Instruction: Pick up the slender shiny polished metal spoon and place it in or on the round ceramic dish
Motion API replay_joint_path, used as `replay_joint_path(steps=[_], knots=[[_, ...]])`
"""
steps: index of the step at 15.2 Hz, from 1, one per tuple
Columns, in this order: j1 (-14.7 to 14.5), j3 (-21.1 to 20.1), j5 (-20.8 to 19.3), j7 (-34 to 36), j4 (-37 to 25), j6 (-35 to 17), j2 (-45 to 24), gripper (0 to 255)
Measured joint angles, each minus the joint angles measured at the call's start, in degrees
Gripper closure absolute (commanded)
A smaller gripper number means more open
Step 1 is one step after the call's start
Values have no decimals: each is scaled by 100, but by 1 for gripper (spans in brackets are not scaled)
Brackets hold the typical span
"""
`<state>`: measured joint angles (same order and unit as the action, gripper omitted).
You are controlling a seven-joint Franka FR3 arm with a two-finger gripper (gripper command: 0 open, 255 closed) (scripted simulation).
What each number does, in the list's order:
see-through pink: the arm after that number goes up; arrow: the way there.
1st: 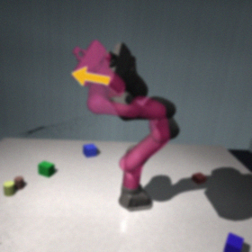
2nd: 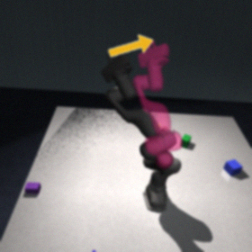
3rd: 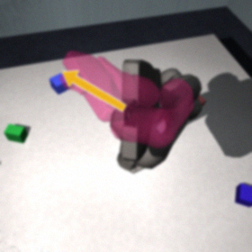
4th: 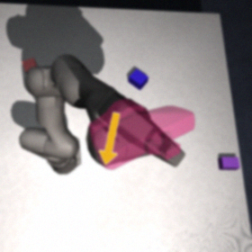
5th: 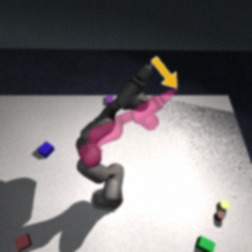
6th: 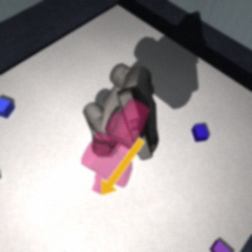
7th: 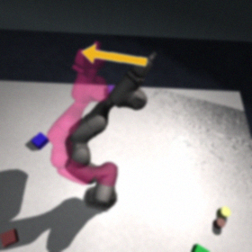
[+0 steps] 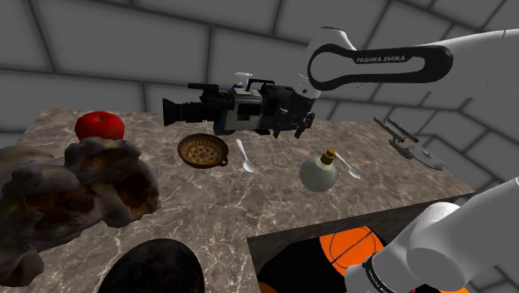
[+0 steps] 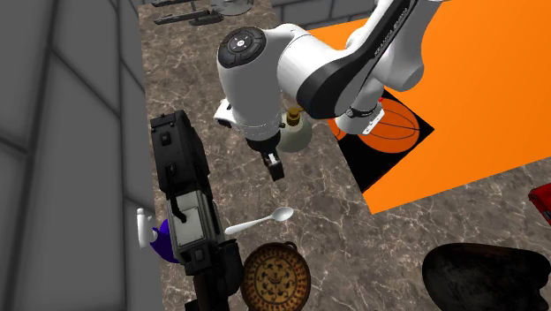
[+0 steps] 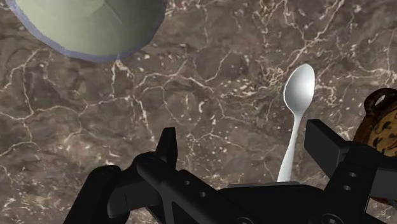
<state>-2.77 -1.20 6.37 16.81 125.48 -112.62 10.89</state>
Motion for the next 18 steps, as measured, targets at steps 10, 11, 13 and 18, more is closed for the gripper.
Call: replay_joint_path(steps=[10,11,13,18], knots=[[-181,-175,479,409,-1493,-508,-2155,0],[-181,-181,522,425,-1640,-503,-2312,0],[-207,-203,556,471,-1833,-568,-2579,0],[-241,-228,591,465,-1752,-872,-2803,0]])
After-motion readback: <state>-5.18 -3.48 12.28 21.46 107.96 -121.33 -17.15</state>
